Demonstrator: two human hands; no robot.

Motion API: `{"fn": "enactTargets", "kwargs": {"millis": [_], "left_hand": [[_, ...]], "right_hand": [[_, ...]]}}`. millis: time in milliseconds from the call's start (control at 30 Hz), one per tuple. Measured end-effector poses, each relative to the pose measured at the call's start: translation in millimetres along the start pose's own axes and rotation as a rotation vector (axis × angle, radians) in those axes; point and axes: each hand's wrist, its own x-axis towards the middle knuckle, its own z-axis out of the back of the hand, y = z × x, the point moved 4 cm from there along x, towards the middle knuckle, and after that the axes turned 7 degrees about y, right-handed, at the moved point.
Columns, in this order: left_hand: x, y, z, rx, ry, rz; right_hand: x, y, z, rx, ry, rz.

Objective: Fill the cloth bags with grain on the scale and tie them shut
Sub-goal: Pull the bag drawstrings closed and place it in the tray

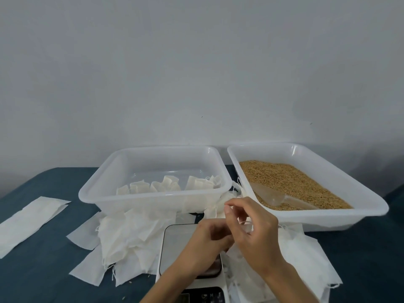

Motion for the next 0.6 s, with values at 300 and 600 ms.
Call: {"fn": "enactTargets", "kwargs": {"millis": [300, 600], "left_hand": [[-3.6, 6.6, 20.5, -0.127, -0.347, 0.022], [-7.1, 1.1, 23.6, -0.072, -0.435, -0.087]], "right_hand": [[-0.7, 1.4, 8.9, -0.068, -0.131, 0.047], [-5.0, -10.3, -18.9, 0.248, 0.162, -0.28]]}}
